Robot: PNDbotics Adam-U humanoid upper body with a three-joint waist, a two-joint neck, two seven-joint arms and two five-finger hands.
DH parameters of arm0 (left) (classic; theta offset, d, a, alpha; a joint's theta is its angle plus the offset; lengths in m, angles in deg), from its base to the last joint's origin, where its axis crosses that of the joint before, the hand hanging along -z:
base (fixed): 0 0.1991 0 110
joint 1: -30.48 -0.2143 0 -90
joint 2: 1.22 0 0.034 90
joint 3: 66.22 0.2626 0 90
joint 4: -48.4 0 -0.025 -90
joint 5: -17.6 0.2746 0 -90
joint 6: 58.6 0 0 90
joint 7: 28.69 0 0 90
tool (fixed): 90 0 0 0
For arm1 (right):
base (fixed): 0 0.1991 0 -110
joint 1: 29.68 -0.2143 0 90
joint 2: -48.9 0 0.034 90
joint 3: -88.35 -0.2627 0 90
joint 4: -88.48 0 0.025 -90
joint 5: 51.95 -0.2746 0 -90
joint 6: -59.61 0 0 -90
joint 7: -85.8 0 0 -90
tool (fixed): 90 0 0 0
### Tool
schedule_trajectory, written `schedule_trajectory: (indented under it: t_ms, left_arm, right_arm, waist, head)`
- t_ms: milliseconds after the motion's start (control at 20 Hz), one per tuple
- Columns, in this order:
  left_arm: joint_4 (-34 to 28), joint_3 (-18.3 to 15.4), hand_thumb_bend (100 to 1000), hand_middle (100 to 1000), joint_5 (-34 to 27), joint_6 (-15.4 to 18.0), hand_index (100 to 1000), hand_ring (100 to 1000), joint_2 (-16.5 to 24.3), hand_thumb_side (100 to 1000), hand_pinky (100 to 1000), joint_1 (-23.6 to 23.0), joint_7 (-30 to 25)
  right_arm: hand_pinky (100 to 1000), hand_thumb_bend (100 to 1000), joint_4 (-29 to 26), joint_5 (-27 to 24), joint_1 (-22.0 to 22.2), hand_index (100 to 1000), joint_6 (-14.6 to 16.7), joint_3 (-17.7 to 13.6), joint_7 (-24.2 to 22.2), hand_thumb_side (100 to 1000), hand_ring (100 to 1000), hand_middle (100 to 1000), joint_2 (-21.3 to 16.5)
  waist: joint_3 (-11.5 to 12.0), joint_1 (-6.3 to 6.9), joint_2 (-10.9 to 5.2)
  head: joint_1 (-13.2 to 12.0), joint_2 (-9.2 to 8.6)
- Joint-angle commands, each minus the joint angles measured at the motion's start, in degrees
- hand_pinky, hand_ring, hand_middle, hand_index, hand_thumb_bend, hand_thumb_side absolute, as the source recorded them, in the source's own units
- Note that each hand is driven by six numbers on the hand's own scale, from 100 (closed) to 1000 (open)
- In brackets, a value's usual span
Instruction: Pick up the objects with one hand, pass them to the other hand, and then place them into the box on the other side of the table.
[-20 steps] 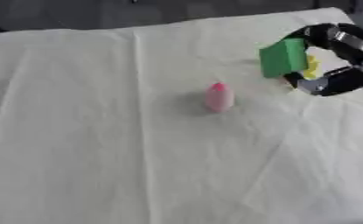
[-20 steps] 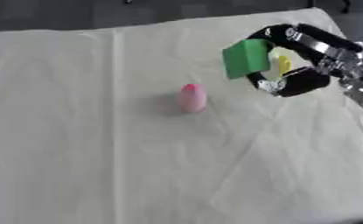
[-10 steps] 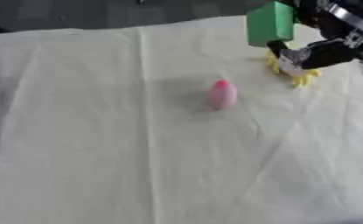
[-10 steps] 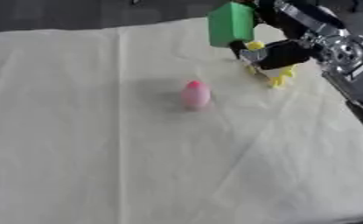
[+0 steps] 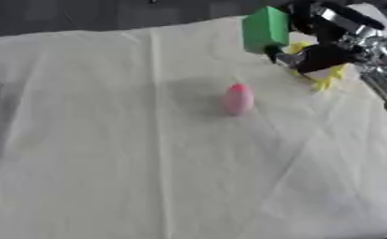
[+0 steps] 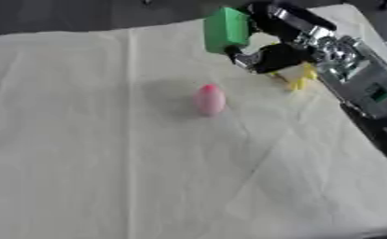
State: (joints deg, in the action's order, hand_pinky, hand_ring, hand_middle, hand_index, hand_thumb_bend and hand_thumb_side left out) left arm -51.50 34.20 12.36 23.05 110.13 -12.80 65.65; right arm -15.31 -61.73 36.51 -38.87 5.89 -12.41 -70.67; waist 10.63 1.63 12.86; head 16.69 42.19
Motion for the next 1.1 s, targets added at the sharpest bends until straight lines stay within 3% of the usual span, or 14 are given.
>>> schedule_trajectory:
  t_ms: [50,400,1100]
  left_arm:
    - [-1.26,1.61,100,678,1.64,-1.34,786,729,2.48,450,768,2.72,-2.93]
    - [-1.52,6.44,109,696,5.96,-4.28,801,739,2.47,386,779,7.55,-10.10]
    - [1.43,16.08,291,735,15.42,-7.64,838,765,-2.16,301,808,15.32,-21.40]
  right_arm:
    - [882,100,0.73,-0.10,-1.72,515,-0.84,0.41,-0.05,147,588,400,-0.43]
    - [886,100,2.39,-0.71,-3.62,513,-2.77,2.55,0.47,179,584,399,1.56]
    - [881,100,3.35,-0.64,-6.17,510,-5.40,6.06,0.19,210,574,397,4.41]
  waist:
    - [0.24,0.79,-2.16]
    - [0.89,1.08,-2.54]
    - [2.15,1.61,-2.59]
  head:
    - [0.41,-0.74]
    - [0.71,-0.99]
    - [2.27,0.03]
